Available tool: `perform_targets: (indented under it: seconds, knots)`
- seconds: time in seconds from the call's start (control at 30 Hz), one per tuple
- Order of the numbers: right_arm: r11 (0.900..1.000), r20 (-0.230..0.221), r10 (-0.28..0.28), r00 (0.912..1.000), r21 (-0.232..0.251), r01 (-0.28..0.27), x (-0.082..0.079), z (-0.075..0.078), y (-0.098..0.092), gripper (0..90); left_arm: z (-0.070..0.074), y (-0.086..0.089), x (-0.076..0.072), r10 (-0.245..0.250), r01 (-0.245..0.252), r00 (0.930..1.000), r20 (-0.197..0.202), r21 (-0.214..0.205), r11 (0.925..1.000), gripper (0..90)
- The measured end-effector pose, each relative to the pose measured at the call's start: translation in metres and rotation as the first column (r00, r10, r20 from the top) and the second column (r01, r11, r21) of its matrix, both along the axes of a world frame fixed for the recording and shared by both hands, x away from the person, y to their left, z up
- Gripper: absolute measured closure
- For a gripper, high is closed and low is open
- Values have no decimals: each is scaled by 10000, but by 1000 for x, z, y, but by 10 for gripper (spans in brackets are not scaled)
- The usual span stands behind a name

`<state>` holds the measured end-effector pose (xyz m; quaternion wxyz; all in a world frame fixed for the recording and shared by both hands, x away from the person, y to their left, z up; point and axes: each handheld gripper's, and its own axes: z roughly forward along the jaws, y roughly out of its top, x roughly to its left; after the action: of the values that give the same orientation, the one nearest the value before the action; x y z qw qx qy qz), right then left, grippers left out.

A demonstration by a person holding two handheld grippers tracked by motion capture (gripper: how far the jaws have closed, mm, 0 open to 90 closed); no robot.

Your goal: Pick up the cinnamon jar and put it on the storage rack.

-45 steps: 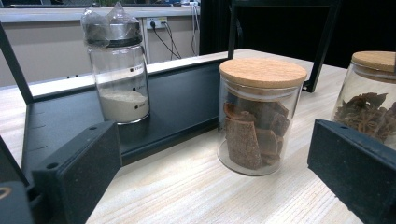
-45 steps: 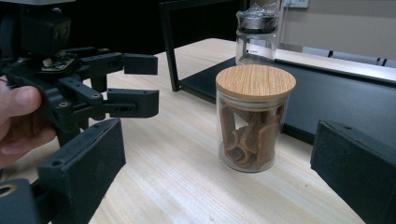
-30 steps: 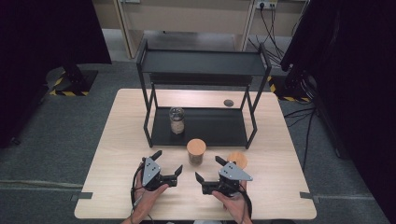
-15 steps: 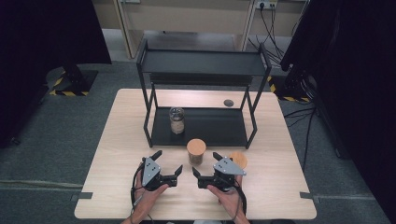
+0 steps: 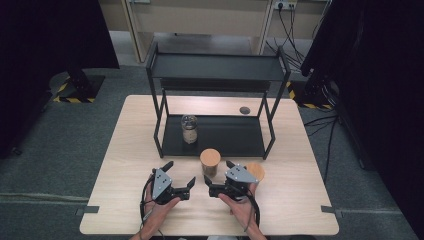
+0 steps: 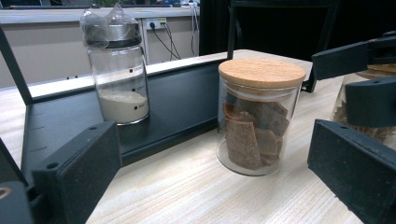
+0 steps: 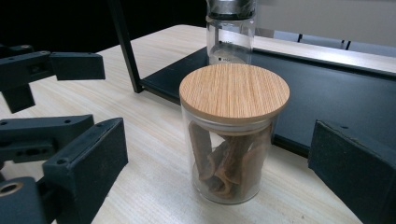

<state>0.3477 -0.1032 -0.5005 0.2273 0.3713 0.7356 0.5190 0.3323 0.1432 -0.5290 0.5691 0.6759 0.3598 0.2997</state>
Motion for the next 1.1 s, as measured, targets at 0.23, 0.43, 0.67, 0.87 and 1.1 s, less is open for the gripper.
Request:
perform_targets:
  seconds: [0.23,0.43,0.67,0.87,1.1]
  knots:
    - [9999,-8,-93,10000,-66,93,7,-1,5,54,0,0,0,-6,6,10000,2,1,10000,24]
    - [9998,-27,-200,9998,-71,200,13,-2,7,56,0,0,0,-3,3,10000,4,0,10000,24]
    - [9996,-70,-276,9996,-84,276,20,-4,10,59,0,0,0,-7,7,10000,2,-6,10000,24]
    - [9996,-106,-274,9996,-86,273,23,-4,12,66,0,0,0,-11,11,10000,6,-7,10000,24]
    - [9994,-50,-292,9996,-170,291,28,-3,17,77,0,0,0,-19,19,10000,6,-11,10000,24]
